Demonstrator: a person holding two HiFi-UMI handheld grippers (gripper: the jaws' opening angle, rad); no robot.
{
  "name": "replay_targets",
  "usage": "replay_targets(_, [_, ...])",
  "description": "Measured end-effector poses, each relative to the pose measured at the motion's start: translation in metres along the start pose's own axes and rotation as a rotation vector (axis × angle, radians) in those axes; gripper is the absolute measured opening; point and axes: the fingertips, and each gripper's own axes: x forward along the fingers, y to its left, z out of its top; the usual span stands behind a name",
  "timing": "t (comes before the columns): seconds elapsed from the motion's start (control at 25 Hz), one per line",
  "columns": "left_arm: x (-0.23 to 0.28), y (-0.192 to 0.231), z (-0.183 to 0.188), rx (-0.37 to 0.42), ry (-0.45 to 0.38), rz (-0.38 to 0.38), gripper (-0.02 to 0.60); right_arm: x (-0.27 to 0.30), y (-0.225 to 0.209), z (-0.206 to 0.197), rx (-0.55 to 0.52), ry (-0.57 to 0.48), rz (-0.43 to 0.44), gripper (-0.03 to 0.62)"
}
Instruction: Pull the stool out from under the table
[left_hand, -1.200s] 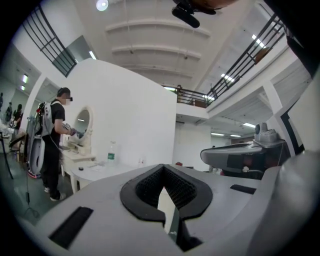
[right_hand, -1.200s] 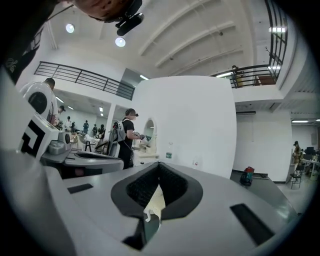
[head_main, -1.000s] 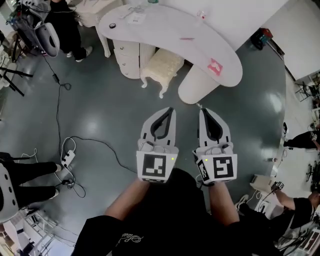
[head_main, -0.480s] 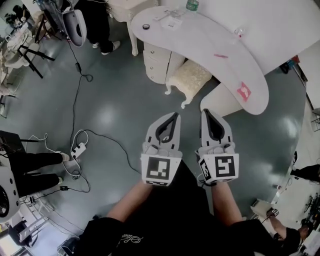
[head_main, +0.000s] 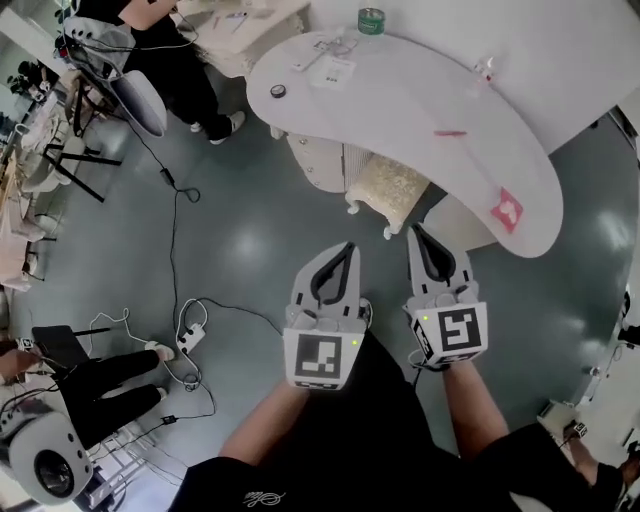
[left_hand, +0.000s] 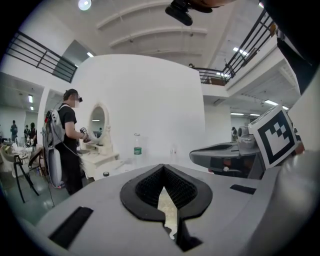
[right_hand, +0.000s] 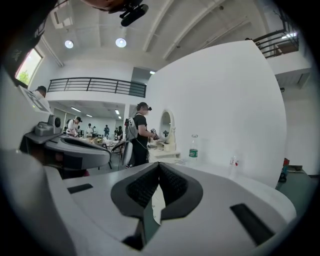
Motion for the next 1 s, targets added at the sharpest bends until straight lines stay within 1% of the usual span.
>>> replay_targets(0.08, [0.019,0.004,0.000,0.004,0.010,0.000,0.006,0.013,-0.016,-0.012,0.006,0.023,-0.012,0.006])
replay_targets(0.16, [0.030,0.007,0.002,-0.016,-0.001,0.004,0.006,0.019,-0.025,-0.023,0.017,0.046,-0.026,0.006])
replay_targets(0.32, [0.046,0.020,-0.001,-0.021,0.004,-0.015,0.006,0.032,-0.034,-0.035,0.027,0.078,-0.054,0.006])
replay_targets(0.44, [0.056,0.042,-0.009,-0.058,0.014,-0.015,0.006,0.049,-0.034,-0.040,0.017,0.098,-0.072,0.006])
replay_targets(0.48, [0.059,0.050,-0.011,-0.051,0.018,-0.019,0.006,0.055,-0.032,-0.041,0.011,0.105,-0.079,0.006])
replay_targets(0.52, [0.061,0.059,-0.013,-0.022,0.021,-0.030,0.006,0.061,-0.029,-0.042,0.003,0.112,-0.086,0.006])
replay_targets(0.6, [0.066,0.074,-0.019,0.099,0.041,-0.074,0.006,0.073,-0.022,-0.045,-0.025,0.125,-0.109,0.006])
replay_targets(0.64, [0.068,0.083,-0.023,0.163,0.057,-0.099,0.006,0.080,-0.018,-0.046,-0.037,0.137,-0.129,0.006])
replay_targets(0.68, [0.071,0.092,-0.026,0.212,0.066,-0.122,0.006,0.088,-0.014,-0.046,-0.045,0.150,-0.155,0.006])
replay_targets(0.72, [0.075,0.102,-0.027,0.241,0.063,-0.146,0.006,0.096,-0.009,-0.046,-0.048,0.162,-0.183,0.006])
replay_targets(0.84, [0.085,0.125,-0.030,0.268,0.040,-0.237,0.006,0.116,0.004,-0.041,-0.035,0.181,-0.268,0.006])
replay_targets(1.0, [0.098,0.142,-0.041,0.298,0.030,-0.409,0.006,0.125,0.001,-0.044,0.038,0.207,-0.429,0.006])
